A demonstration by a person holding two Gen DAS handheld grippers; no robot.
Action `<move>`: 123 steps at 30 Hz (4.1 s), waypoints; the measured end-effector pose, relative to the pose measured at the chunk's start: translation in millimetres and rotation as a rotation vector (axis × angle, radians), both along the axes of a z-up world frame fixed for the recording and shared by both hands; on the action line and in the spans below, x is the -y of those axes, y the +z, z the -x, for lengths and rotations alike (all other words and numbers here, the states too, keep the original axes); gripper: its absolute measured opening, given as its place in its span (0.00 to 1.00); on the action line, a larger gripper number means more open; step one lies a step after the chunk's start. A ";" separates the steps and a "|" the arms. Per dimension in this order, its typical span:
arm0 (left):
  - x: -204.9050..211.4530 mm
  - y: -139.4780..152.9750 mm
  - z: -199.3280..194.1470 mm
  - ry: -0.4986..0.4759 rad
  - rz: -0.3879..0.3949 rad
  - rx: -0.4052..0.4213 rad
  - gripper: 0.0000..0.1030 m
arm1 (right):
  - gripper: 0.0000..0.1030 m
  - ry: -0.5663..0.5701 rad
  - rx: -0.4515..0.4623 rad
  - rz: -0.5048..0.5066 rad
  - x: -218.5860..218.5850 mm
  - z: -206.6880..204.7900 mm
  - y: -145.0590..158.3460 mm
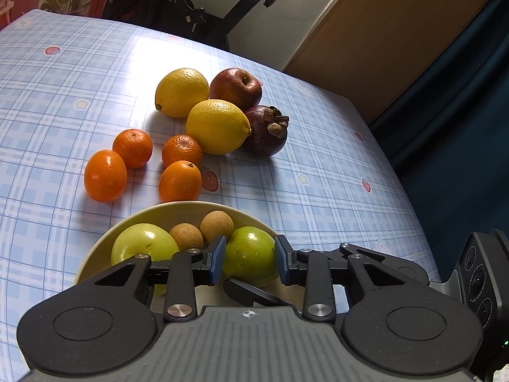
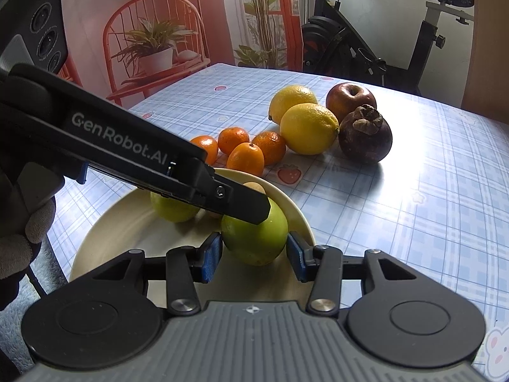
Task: Organize fruits
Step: 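Carry the lime into the cream plate with the left gripper while the right gripper places its apple, then move both grippers toward the dark purple mangosteen, then grasp the mangosteen with both grippers and lift it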
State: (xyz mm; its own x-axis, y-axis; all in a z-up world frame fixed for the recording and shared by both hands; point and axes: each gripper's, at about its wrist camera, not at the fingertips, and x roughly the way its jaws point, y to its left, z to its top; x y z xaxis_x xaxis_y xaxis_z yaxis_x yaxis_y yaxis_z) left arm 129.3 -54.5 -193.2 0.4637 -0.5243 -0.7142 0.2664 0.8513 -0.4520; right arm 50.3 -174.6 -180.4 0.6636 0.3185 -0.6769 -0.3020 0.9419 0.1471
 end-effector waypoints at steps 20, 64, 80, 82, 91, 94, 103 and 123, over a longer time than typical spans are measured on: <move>-2.9 9.8 -8.4 0.015 -0.032 0.044 0.33 | 0.47 -0.025 -0.009 -0.006 7.3 -5.3 -1.0; -30.0 95.1 -34.2 0.124 -0.215 0.358 0.34 | 0.47 -0.149 0.171 0.089 59.7 -41.1 32.8; 60.6 41.9 -103.2 -0.142 -0.184 0.257 0.36 | 0.57 -0.095 0.153 0.007 80.7 -80.6 -7.5; 62.4 37.5 -104.7 -0.152 -0.197 0.259 0.36 | 0.57 -0.091 0.159 -0.008 81.5 -83.6 -10.2; 70.6 28.8 -124.3 -0.162 -0.168 0.217 0.55 | 0.57 -0.103 0.152 -0.022 85.8 -90.0 -18.0; 73.4 25.8 -125.6 -0.176 -0.174 0.207 0.55 | 0.57 -0.091 0.149 -0.007 82.7 -91.6 -19.3; 84.9 19.1 -129.2 -0.197 -0.211 0.202 0.54 | 0.60 -0.057 0.143 0.031 73.5 -101.6 -22.9; 96.1 22.1 -116.4 -0.273 -0.228 0.186 0.42 | 0.60 -0.101 0.109 -0.059 90.1 -92.9 -21.1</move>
State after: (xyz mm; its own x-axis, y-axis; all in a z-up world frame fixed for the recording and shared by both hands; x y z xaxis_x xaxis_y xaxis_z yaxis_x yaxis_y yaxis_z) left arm 245.8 -150.5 -171.0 0.4612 -0.4841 -0.7436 0.5561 0.8107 -0.1829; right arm 143.2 -264.8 -201.6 0.7629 0.2831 -0.5812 -0.2230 0.9591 0.1744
